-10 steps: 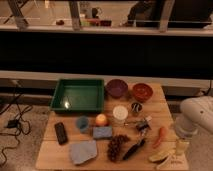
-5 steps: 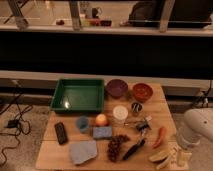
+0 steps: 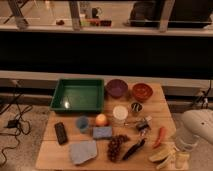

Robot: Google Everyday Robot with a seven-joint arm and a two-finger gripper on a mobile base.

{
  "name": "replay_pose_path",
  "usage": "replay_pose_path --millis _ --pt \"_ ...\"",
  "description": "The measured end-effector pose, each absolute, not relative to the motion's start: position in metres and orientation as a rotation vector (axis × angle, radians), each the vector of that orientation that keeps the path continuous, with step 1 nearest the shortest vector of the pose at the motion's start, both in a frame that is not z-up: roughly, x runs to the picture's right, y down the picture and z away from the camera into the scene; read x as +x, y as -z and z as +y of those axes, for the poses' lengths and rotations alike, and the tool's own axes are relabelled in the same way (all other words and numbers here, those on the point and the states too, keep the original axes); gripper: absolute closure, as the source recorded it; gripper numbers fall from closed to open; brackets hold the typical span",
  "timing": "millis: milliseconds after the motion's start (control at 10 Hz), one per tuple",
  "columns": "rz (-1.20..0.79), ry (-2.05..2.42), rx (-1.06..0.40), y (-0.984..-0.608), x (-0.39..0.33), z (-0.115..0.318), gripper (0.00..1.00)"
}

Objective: Place banana in tray

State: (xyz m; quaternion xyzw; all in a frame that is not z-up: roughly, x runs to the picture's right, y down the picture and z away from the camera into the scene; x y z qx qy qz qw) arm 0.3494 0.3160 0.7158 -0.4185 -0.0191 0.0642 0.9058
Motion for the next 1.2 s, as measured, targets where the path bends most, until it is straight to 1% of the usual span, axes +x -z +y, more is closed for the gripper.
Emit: replay_pose_path --millis 400,1200 --pt "-0.057 -0.115 -0.855 -0.722 0.335 0.313 0.2" --pt "-0.036 -0.148 -0.889 -0.74 0.355 0.336 0.2"
